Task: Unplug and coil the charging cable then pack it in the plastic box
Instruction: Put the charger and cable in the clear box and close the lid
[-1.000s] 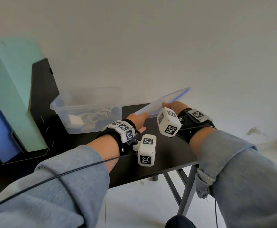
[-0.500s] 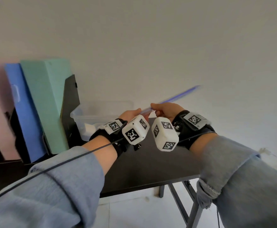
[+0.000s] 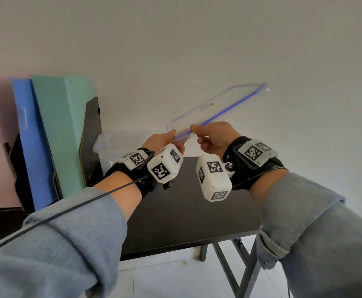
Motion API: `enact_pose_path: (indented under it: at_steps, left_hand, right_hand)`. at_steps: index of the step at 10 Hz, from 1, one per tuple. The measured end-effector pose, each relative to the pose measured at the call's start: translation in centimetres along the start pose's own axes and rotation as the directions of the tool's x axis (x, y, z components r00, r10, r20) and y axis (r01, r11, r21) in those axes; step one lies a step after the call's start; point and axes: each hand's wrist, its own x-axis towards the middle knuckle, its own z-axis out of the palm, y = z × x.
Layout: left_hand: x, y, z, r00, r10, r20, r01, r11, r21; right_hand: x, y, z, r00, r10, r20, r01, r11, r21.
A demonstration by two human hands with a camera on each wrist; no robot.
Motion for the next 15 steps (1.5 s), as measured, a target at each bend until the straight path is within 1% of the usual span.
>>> enact_pose_path:
  at_steps: [1,2,3,4,5,6,7,8,9,10,11,12,13,14,15]
  left_hand:
    - [-0.9,2.0,-0.9,0.992,0.084,-0.090,-0.072,0.989,0.130]
    - [-2.3,4.2,-2.7,0.963,0.187,-0.196,-0.129,0.952,0.276]
    - [-3.3,6.3,-5.2,0.910,0.285,-0.300,-0.160,0.911,0.381]
    - [-3.7,8.0,-8.0,0.859,0.338,-0.385,-0.156,0.888,0.432]
    - [-3.8,8.9,-9.3,0.778,0.356,-0.518,-0.152,0.906,0.395]
    - [-3.0,9.3,-10.6,0.619,0.481,-0.621,-0.196,0.860,0.471]
    - [-2.4,9.3,-10.7,0.558,0.583,-0.591,0.013,0.705,0.709]
    - [-1.2,9.0,-11.0,0.543,0.619,-0.568,0.014,0.670,0.743]
    - [-0.3,8.2,-11.0,0.510,0.645,-0.569,0.003,0.661,0.751]
    - [-0.1,7.9,-10.6,0.503,0.631,-0.590,0.072,0.650,0.756]
    - [0.3,7.3,-10.1,0.526,0.584,-0.619,0.139,0.659,0.740]
    - [0.8,6.2,-8.9,0.593,0.543,-0.595,0.156,0.647,0.746]
    - [1.1,5.1,-7.7,0.637,0.492,-0.593,0.118,0.699,0.706]
    - [3.4,4.3,-8.5,0.683,0.454,-0.573,0.076,0.736,0.673]
    - [4.6,4.1,-9.3,0.711,0.403,-0.576,0.091,0.759,0.644]
  right_hand:
    - [0.7,-0.3,-0.5,0.999,0.033,-0.015,-0.030,0.988,0.152]
    - [2.5,-0.1,-0.9,0.991,0.071,-0.113,-0.046,0.976,0.214]
    - [4.9,1.0,-0.2,0.975,0.106,-0.196,-0.066,0.977,0.204]
    - [6.9,2.5,1.4,0.978,0.129,-0.165,-0.098,0.978,0.182]
    - [8.5,3.7,3.6,0.983,0.137,-0.124,-0.129,0.989,0.073]
    - [10.3,5.0,5.3,0.989,0.136,-0.059,-0.140,0.988,-0.070]
    - [11.7,6.2,6.0,0.991,0.137,0.005,-0.134,0.978,-0.162]
    - [12.8,6.9,6.3,0.988,0.157,-0.004,-0.156,0.978,-0.141]
    - [13.8,7.8,6.3,0.983,0.182,0.023,-0.179,0.980,-0.088]
    - [14.4,8.4,6.0,0.979,0.204,0.020,-0.204,0.979,-0.010]
    - [14.6,8.6,4.9,0.979,0.204,-0.020,-0.204,0.979,0.004]
    - [14.7,8.6,2.9,0.978,0.188,-0.095,-0.190,0.982,-0.014]
    - [14.6,8.6,1.0,0.969,0.163,-0.184,-0.181,0.980,-0.083]
    - [14.4,8.4,-0.4,0.963,0.118,-0.241,-0.147,0.983,-0.107]
    - [14.3,8.2,-0.8,0.963,0.061,-0.262,-0.100,0.985,-0.139]
